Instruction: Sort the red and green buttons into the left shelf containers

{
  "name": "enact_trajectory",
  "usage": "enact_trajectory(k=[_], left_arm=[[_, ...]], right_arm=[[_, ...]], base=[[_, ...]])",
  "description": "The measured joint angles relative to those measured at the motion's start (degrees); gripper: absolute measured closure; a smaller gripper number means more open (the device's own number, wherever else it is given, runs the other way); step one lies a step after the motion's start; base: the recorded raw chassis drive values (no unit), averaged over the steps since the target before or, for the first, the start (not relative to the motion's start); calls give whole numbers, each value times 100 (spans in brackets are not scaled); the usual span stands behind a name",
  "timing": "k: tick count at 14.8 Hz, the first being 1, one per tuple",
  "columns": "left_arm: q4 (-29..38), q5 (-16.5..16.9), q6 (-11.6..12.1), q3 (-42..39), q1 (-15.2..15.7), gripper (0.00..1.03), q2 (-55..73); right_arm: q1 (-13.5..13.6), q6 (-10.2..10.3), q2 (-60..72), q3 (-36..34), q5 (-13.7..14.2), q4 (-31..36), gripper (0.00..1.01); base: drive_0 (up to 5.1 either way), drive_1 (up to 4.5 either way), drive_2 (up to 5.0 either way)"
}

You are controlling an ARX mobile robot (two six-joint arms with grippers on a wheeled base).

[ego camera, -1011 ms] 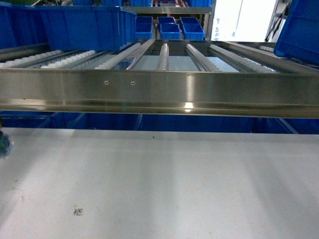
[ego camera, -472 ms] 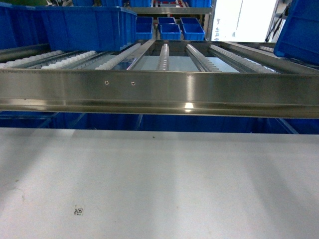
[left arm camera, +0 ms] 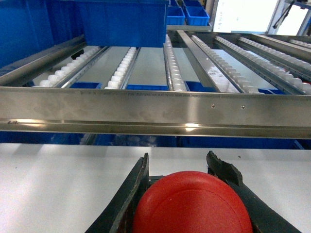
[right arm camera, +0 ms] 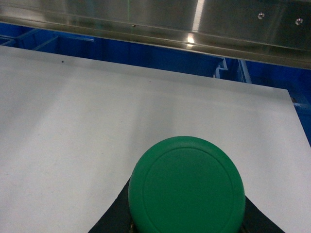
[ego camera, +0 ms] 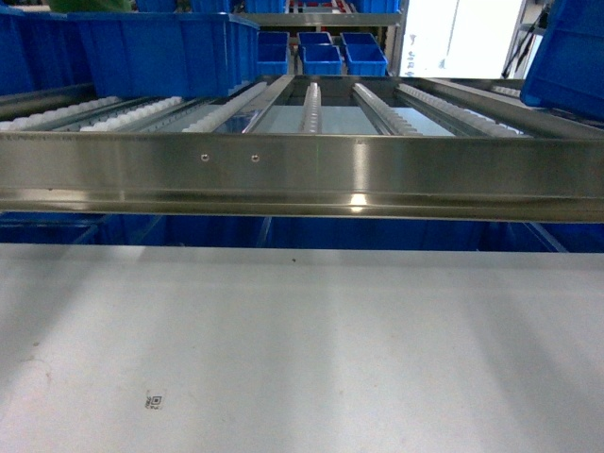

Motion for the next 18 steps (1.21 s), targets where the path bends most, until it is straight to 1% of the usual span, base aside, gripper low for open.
enact_trajectory(k=[2,18], left_arm=[[-17,-46,0,0,28,71,0],[-11,-46,0,0,26,71,-2]], right_arm=[[0,0,0,0,-2,20,75],[0,0,0,0,-4,13,75]], base=[[-459,102,390],[-459,81,394]])
